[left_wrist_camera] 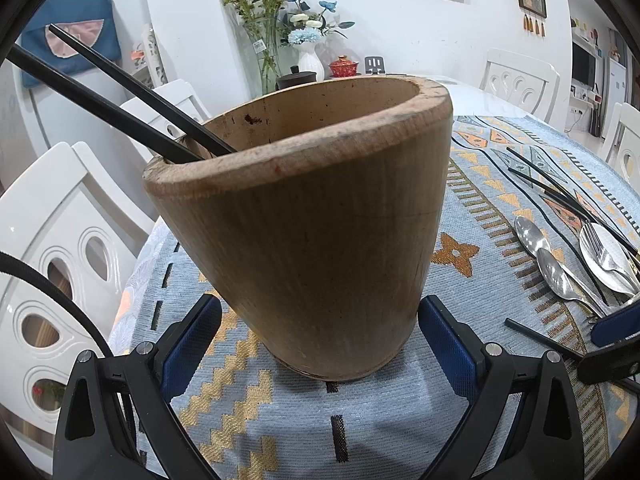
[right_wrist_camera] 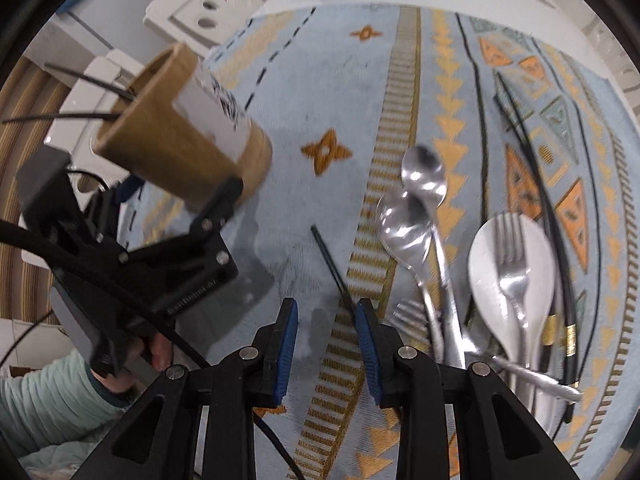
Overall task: Organize utensils
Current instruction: 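Return the right gripper to the utensil pile and grasp a chopstick, then lift the black chopstick over the wooden cup and drop it in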
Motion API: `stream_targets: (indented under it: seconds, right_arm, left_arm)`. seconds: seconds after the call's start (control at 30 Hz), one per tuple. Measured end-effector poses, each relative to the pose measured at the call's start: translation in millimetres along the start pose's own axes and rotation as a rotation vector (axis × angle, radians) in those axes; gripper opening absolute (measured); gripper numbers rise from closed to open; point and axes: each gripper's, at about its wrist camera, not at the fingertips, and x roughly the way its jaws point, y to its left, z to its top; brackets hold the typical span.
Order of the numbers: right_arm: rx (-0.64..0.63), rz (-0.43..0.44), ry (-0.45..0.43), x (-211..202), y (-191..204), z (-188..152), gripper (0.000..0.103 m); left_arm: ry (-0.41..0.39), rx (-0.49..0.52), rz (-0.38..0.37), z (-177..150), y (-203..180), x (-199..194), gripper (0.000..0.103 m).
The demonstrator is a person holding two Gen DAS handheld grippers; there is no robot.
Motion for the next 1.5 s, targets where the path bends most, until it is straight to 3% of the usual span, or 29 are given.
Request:
stream_targets:
  seconds: [0.43,0.6,0.8,0.93,1.17,1.5]
  right_arm:
    - [0.005,-0.061,0.036,30.9,1.1,0.3,0.021]
    - [0.011,-0.06,0.014,33.8,5.4,-0.8,0.019]
    - [0.014,-0.067,-0.026,32.2,-5.9,-6.2,0.008]
    - [0.035,-0.026,-0.089,10.7,-9.9,-8.7,0.005]
    - [-0.042,-0.021,-0.202,-47.2,5.0,-13.8,0.005]
    - [-0.044,0.045,-0.302,-96.3,21.4,-15.8,0.005]
  left_arm:
    - [0.001,0.0,0.0,0.1,-0.1,0.0,0.099]
    - [0.004,0.002,0.0,-0.7,-0.6,0.3,0.099]
    - [0.004,0.002,0.001,-0.6,-0.6,0.3,0.099]
    - [0.004,0.002,0.0,-0.7,-0.7,0.3,0.099]
    - [0.005,0.003,0.001,-0.6,-0.4,0.5,0.099]
    - [0.005,0.003,0.001,-0.4,-0.4,0.6,0.099]
